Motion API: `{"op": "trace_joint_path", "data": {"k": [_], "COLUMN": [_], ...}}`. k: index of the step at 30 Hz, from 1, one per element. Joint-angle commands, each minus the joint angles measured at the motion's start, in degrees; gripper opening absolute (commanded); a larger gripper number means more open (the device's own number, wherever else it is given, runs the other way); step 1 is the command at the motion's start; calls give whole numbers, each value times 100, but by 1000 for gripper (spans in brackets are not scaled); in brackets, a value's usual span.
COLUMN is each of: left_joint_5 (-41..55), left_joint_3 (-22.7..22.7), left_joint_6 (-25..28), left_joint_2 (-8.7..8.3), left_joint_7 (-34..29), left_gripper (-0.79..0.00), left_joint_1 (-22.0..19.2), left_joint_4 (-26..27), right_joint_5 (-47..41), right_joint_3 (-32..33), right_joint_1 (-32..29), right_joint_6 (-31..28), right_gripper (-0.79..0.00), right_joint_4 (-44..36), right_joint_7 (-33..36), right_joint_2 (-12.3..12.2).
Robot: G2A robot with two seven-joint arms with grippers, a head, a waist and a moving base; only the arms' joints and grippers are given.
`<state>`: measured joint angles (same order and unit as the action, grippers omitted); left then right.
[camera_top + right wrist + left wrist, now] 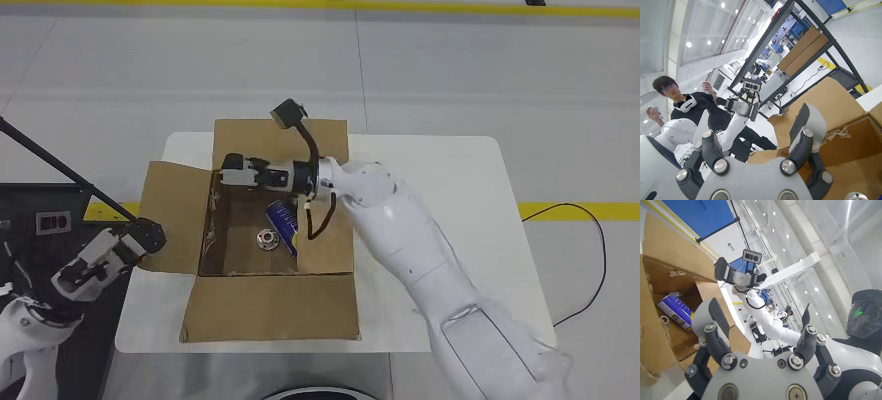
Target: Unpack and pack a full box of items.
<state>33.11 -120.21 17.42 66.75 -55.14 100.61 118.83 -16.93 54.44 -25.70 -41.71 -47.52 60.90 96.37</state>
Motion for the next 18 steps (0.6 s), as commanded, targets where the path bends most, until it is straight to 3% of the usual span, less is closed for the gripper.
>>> {"op": "trace_joint_path", "data": {"k": [1,5,9,13,18], "left_joint_5": [-99,-412,-906,-1396,-1396], "left_joint_3": [125,490,1012,1595,1595], "left_joint_6": [-89,-382,-756,-888,-888], "left_joint_2": [-15,-58,-94,-121,-121], "left_joint_7": [-69,-294,-333,-410,-410], "left_gripper": [0,0,0,0,0], "left_joint_1": [-63,-207,-397,-610,-610], "left_joint_4": [90,325,530,737,737], "right_joint_5": [323,948,1315,1462,1525], "right_joint_3": [370,1064,1595,2013,2150], "right_joint_1": [-461,-1496,-2286,-2830,-3004], "right_joint_6": [430,1353,1916,2148,2239], "right_gripper": [0,0,0,0,0], "right_joint_4": [-958,-2841,-4141,-4887,-5075], "right_joint_7": [100,346,524,526,463], "right_joint_2": [-215,-558,-769,-907,-950]}}
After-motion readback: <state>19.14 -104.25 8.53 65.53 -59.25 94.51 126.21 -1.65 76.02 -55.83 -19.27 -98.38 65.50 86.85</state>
